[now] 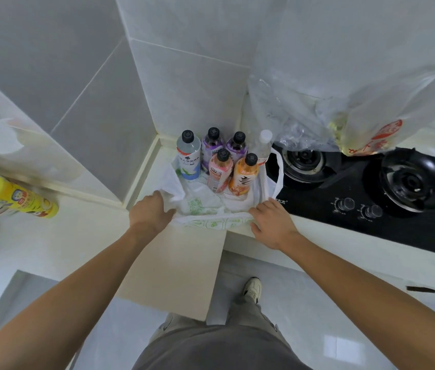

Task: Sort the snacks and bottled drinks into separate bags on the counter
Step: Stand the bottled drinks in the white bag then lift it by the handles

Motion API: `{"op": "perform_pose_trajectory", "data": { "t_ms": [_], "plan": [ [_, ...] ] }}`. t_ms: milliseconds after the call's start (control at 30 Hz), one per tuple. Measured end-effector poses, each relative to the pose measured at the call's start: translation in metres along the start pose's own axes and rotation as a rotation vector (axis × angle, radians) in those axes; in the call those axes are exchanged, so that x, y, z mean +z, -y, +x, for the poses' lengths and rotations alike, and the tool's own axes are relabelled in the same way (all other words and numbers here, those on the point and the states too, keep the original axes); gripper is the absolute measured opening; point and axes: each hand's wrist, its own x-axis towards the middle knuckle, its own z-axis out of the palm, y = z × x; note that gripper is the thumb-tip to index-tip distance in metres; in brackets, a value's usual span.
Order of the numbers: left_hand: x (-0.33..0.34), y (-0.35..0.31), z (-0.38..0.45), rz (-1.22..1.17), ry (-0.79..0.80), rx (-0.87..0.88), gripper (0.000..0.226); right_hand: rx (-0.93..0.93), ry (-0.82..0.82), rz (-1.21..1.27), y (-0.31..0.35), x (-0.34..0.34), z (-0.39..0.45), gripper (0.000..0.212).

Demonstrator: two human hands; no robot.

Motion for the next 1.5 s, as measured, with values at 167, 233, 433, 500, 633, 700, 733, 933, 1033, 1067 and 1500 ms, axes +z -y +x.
{"op": "perform_pose_trajectory", "data": {
  "t_ms": [167, 233, 433, 500, 633, 700, 733, 933, 1033, 1067, 1500],
  "plan": [
    [-0.007, -0.002, -0.024, -0.082, -0.248, 0.242, 0.049, 0.123, -0.091, 0.129, 0.011, -0.011, -0.021, 0.048],
    [-0.011, -0.014, -0.033, -0.049, -0.298, 0.344, 0.05, 0.189, -0.126, 0.167, 0.013, -0.019, -0.032, 0.053],
    [-0.022, -0.085, -0.068, 0.047, -0.382, 0.579, 0.062, 0.311, -0.206, 0.232, -0.001, -0.031, -0.078, 0.067],
    [-0.023, -0.12, -0.085, 0.024, -0.389, 0.649, 0.064, 0.363, -0.225, 0.254, -0.013, -0.032, -0.103, 0.069],
    [-0.013, -0.197, -0.121, 0.036, -0.371, 0.742, 0.071, 0.453, -0.264, 0.279, -0.046, -0.027, -0.168, 0.07],
    [-0.003, -0.24, -0.144, 0.062, -0.37, 0.773, 0.073, 0.495, -0.275, 0.287, -0.067, -0.023, -0.208, 0.067],
    [0.003, -0.263, -0.156, 0.068, -0.366, 0.787, 0.074, 0.515, -0.279, 0.297, -0.079, -0.021, -0.228, 0.066],
    [0.034, -0.403, -0.23, 0.064, -0.342, 0.886, 0.074, 0.623, -0.376, 0.324, -0.153, -0.011, -0.347, 0.063],
    [0.043, -0.466, -0.262, 0.061, -0.333, 0.933, 0.075, 0.701, -0.405, 0.336, -0.189, -0.01, -0.399, 0.062],
    [0.046, -0.485, -0.271, 0.065, -0.33, 0.952, 0.075, 0.726, -0.419, 0.337, -0.2, -0.009, -0.414, 0.062],
    [0.074, -0.673, -0.272, 0.016, -0.278, 1.061, 0.066, 0.945, -0.372, 0.363, -0.357, 0.029, -0.489, 0.059]
  ]
}}
